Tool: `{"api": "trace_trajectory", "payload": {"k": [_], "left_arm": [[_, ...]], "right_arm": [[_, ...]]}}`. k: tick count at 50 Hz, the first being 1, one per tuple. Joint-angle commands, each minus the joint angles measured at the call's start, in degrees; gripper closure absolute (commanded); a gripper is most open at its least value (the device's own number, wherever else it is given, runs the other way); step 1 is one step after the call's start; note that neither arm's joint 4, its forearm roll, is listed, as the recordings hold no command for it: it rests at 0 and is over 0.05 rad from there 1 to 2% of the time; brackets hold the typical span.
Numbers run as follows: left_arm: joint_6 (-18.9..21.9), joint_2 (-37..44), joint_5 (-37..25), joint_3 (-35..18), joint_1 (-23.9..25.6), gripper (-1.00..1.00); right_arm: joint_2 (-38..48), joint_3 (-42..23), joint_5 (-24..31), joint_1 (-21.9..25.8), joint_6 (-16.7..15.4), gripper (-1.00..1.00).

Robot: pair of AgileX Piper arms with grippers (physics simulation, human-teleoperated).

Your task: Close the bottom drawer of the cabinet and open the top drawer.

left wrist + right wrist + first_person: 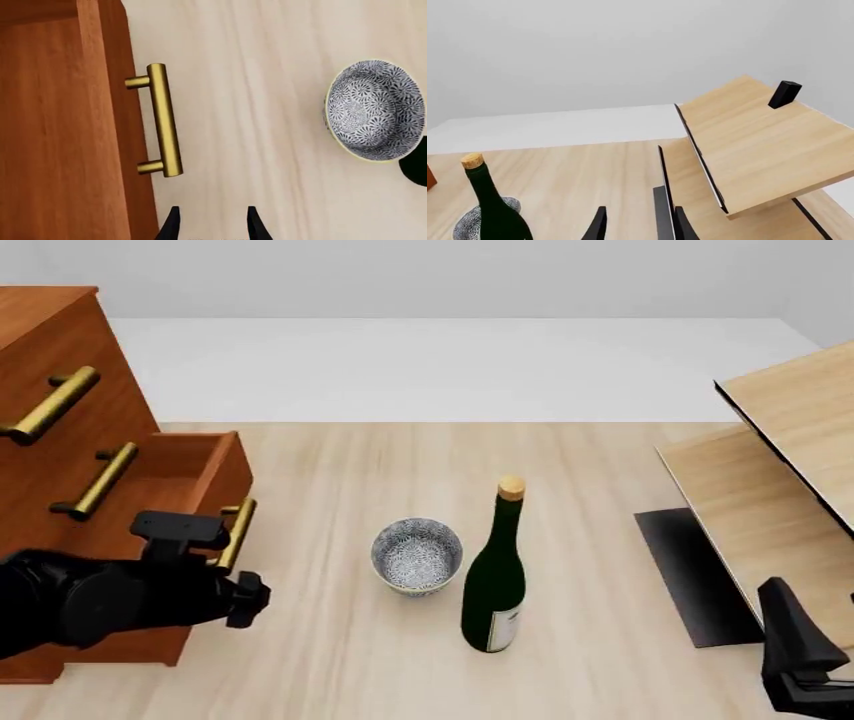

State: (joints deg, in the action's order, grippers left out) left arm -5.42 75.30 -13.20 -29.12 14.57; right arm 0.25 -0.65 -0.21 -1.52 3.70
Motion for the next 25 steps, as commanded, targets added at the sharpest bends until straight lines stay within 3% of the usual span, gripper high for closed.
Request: {"api": "trace_trajectory", "payload": {"k": [1, 10, 13, 15, 19, 22, 25], "left_arm": [[3.6, -1.6, 0.5, 1.6, -4.1, -1.0], [5.8, -3.7, 0.5, 3.0, -7.4, -1.0], [8.5, -5.7, 0.5, 4.0, -9.8, -1.0], [7.8, -5.3, 0.9, 4.4, -9.2, -1.0], [13.5, -8.5, 1.6, 5.8, -13.8, -1.0], [12.1, -7.6, 1.4, 5.6, -12.9, -1.0], [14.9, -9.1, 1.7, 6.5, -15.2, -1.0]], "right_arm": [[0.0, 0.1, 0.0, 0.3, -0.3, -1.0], [-0.1, 0.0, 0.1, 0.7, -0.3, -1.0], [-0.2, 0.0, 0.2, 0.8, -0.4, -1.0], [-0.2, 0.0, 0.2, 0.7, -0.4, -1.0], [-0.2, -0.1, 0.2, 0.6, -0.4, -1.0], [-0.2, -0.1, 0.2, 0.6, -0.4, -1.0], [-0.2, -0.1, 0.2, 0.5, -0.4, -1.0]]}}
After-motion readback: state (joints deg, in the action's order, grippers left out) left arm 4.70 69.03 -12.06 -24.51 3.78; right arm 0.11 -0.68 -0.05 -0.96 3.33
